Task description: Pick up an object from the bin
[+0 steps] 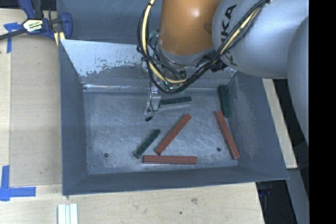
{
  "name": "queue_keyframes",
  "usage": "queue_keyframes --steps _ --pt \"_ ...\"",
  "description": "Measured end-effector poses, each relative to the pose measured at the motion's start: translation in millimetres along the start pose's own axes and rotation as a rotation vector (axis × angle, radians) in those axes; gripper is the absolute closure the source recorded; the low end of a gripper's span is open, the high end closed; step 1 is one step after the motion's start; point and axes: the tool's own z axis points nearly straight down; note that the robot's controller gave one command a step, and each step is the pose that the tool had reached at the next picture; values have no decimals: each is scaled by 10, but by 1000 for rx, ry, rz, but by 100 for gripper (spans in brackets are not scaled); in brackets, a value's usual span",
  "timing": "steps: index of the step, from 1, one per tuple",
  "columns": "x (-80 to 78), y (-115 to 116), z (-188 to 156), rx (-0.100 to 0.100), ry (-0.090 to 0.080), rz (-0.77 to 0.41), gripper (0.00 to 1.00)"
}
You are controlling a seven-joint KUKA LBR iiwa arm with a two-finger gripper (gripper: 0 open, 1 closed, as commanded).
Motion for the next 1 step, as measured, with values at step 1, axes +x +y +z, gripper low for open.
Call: queue_keyframes --steps 1 --pt "478 -750 560 3 -1 -203 0"
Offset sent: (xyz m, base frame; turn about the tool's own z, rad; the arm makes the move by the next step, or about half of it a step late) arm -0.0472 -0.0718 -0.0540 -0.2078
